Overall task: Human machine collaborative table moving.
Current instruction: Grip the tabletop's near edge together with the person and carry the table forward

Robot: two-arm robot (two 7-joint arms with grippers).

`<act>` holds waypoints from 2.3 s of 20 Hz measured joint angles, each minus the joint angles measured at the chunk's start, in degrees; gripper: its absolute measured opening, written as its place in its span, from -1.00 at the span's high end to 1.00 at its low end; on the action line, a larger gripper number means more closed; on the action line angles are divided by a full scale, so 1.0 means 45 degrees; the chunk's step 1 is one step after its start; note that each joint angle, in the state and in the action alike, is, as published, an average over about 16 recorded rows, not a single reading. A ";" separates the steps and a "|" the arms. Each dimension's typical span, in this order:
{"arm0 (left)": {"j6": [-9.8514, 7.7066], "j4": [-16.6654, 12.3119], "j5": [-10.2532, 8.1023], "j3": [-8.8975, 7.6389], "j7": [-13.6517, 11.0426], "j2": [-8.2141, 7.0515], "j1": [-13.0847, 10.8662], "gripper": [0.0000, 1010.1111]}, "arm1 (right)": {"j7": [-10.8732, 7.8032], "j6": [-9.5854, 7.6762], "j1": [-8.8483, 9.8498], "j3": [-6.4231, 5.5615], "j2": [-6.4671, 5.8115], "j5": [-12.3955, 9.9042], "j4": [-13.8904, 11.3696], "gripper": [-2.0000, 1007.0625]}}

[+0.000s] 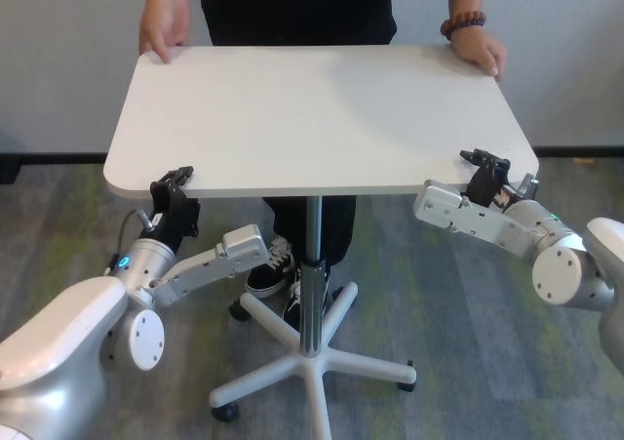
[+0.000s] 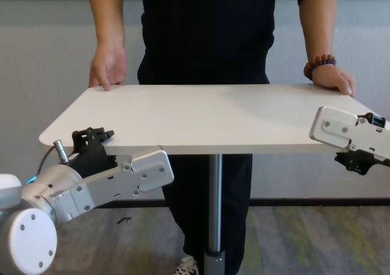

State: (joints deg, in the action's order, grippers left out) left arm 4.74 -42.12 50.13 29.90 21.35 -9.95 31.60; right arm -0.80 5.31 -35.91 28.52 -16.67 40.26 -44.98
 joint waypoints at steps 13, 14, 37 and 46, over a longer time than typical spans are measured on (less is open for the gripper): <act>0.0071 0.0364 -0.0074 0.0137 -0.0066 0.0094 0.0095 0.38 | 0.0089 0.0042 -0.0118 0.0144 0.0102 -0.0014 0.0397 0.17; 0.0076 0.0372 -0.0088 0.0139 -0.0068 0.0098 0.0096 0.38 | 0.0107 0.0049 -0.0120 0.0145 0.0107 -0.0023 0.0412 0.17; 0.0104 0.0412 -0.0173 0.0115 -0.0050 0.0117 0.0090 0.38 | 0.0282 0.0105 -0.0067 0.0083 0.0124 -0.0123 0.0393 0.17; 0.0078 0.0392 -0.0148 0.0122 -0.0053 0.0110 0.0084 0.38 | 0.0263 0.0083 -0.0069 0.0093 0.0118 -0.0107 0.0385 0.17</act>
State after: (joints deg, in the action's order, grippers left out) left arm 5.09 -40.35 49.46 30.45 21.11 -9.45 31.98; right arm 0.38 5.68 -36.22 28.94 -16.14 39.78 -43.25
